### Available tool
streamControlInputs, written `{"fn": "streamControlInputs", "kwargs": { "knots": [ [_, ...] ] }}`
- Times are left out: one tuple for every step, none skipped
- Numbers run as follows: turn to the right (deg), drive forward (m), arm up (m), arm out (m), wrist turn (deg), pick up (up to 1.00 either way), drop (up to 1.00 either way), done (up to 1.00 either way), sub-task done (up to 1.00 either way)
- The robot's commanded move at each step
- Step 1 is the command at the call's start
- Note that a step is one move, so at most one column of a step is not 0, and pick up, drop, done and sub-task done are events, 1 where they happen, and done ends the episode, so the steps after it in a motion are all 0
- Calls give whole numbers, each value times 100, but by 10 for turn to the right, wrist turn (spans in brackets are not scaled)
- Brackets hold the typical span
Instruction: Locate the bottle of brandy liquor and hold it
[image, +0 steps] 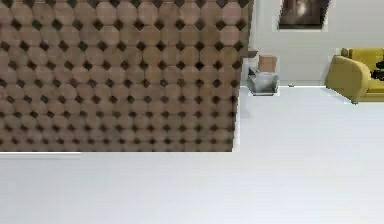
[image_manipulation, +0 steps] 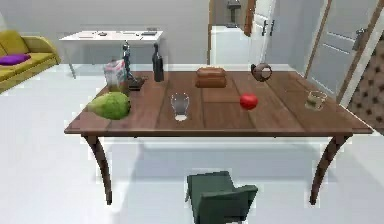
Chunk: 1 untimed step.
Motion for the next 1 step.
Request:
{"fn": "streamControlInputs", "kwargs": {
  "knots": [
    [-360,0,0,0,0,0,0,0,0]
  ]
}}
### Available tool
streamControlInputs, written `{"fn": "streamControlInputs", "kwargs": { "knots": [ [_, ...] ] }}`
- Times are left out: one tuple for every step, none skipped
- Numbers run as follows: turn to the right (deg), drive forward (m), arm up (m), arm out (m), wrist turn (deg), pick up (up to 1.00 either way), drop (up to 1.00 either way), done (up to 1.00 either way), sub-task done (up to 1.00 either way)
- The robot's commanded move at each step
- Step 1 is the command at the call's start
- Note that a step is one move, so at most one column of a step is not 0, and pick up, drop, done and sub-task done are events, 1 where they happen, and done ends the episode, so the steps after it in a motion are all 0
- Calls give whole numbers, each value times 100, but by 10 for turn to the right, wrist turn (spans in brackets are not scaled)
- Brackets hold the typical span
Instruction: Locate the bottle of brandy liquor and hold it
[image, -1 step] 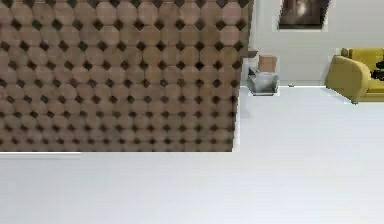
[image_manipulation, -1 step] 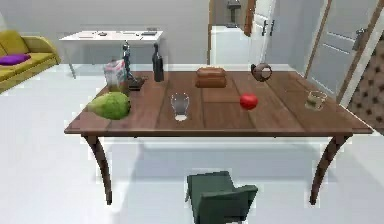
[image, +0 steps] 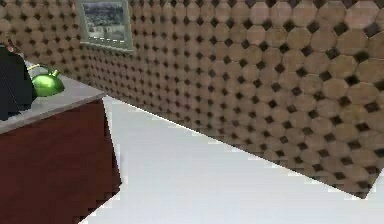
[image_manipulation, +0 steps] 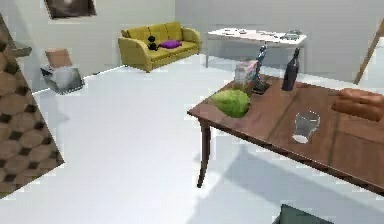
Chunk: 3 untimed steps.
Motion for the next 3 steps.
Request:
{"fn": "streamControlInputs", "kwargs": {
  "knots": [
    [0,100,0,0,0,0,0,0,0],
    [-120,0,0,0,0,0,0,0,0],
    [0,20,0,0,0,0,0,0,0]
  ]
}}
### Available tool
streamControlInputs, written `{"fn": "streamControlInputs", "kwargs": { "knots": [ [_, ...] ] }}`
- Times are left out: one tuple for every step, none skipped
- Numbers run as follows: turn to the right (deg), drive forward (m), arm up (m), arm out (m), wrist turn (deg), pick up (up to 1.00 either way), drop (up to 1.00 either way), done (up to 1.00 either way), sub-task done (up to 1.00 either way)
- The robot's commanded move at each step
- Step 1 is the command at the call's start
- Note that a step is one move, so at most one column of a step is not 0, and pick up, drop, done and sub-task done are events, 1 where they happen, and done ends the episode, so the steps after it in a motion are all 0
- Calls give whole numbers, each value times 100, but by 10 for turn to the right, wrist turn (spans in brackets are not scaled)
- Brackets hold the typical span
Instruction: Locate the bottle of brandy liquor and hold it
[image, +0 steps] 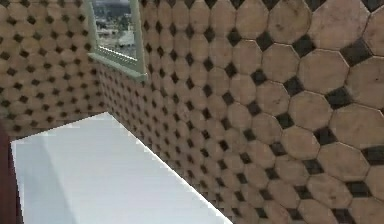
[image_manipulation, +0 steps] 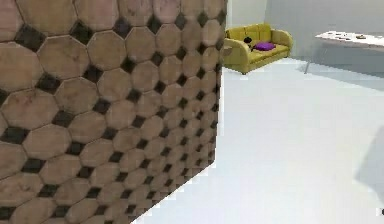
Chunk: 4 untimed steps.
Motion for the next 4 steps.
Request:
{"fn": "streamControlInputs", "kwargs": {
  "knots": [
    [0,35,0,0,0,0,0,0,0],
    [-300,0,0,0,0,0,0,0,0],
    [0,60,0,0,0,0,0,0,0],
    [-450,0,0,0,0,0,0,0,0]
  ]
}}
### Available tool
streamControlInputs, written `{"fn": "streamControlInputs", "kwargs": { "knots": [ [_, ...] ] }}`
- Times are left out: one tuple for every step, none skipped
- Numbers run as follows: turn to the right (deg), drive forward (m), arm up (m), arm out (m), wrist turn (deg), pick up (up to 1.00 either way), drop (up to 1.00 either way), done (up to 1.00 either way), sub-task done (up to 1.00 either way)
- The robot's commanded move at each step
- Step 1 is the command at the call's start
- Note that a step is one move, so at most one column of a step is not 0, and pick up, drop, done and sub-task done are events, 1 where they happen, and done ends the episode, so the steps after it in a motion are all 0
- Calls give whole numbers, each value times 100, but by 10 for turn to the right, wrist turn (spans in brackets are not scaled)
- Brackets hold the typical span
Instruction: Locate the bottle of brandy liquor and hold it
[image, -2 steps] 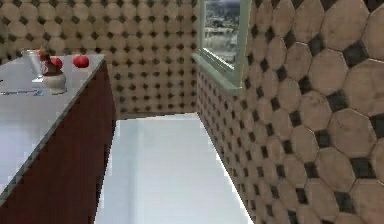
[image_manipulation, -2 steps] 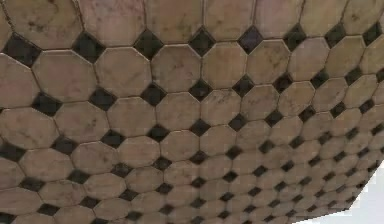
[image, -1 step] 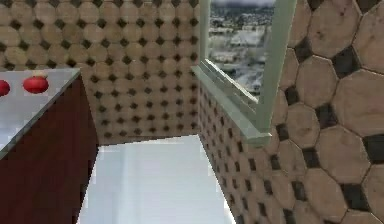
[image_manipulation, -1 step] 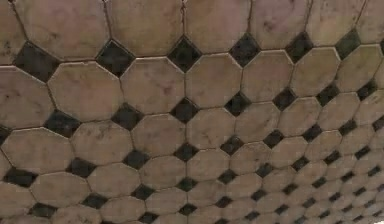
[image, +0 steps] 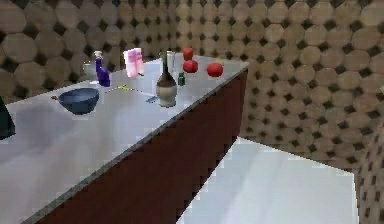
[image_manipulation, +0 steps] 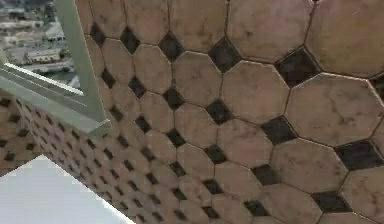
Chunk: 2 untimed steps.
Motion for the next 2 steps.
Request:
{"fn": "streamControlInputs", "kwargs": {
  "knots": [
    [-450,0,0,0,0,0,0,0,0],
    [-450,0,0,0,0,0,0,0,0]
  ]
}}
